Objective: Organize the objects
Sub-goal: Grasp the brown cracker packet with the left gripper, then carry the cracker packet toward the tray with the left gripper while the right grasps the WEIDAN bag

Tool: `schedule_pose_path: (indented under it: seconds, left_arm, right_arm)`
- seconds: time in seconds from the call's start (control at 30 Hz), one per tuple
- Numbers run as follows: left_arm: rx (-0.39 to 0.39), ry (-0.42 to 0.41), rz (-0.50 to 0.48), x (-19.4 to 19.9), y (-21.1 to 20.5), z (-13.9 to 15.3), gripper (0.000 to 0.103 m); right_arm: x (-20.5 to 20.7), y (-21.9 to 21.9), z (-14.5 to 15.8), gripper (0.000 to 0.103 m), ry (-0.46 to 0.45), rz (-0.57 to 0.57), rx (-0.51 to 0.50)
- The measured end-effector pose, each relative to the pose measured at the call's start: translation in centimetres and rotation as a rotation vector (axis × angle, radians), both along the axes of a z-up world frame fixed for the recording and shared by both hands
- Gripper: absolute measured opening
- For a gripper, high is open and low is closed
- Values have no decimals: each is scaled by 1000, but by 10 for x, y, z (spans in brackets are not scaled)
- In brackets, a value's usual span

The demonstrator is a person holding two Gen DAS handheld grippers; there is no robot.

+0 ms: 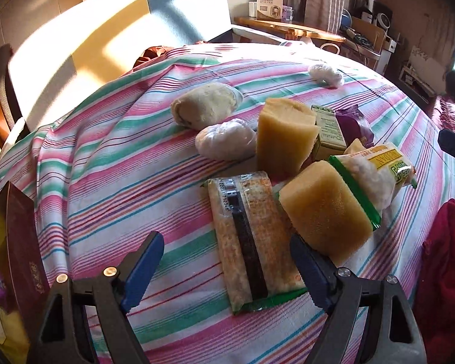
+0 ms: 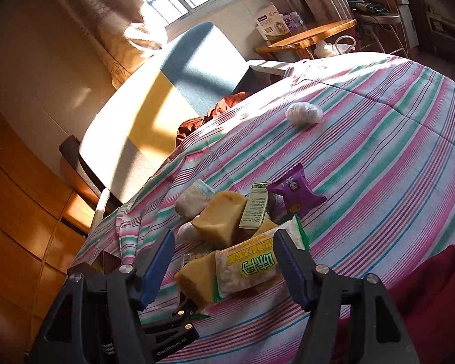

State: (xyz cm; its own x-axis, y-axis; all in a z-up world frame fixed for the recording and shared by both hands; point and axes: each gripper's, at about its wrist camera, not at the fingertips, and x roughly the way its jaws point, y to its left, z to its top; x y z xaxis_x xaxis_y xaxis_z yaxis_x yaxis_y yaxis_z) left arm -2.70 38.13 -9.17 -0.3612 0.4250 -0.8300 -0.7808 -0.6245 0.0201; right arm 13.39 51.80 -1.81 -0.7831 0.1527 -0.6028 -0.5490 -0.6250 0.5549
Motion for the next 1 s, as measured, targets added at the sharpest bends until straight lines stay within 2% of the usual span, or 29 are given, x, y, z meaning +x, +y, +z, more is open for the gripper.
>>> schedule_pose_path:
  seconds: [0.2, 0.23, 0.27, 0.33, 0.4, 0.43, 0.8, 1.0]
  left_arm:
    - [-43, 4, -10, -6, 20, -13, 87]
    - [-41, -9, -3, -8, 18, -17, 87]
    - [-5, -16, 6, -9, 12, -17, 86]
    - [9, 3, 12, -7, 3, -15, 69]
    - [26, -4, 15, -5, -9, -12, 56]
    - [32, -8, 23, -3, -15, -12, 52]
    - [78, 35, 28, 43, -76, -12, 52]
    - [104, 37, 27, 51, -87, -13, 52]
  right_arm:
    - [2, 4, -3, 69, 15, -2, -32]
    - [3, 5, -4, 69, 18, -5, -41]
    - [4, 6, -5, 69, 23, -8, -51]
    - [5, 9, -7, 69, 33, -15, -74]
    - [7, 13, -10, 69, 39, -24, -100]
    - [7, 14, -11, 69, 41, -27, -112]
    - [12, 21, -17, 69, 32, -66, -167]
    - [7, 24, -24, 69, -34, -82, -198]
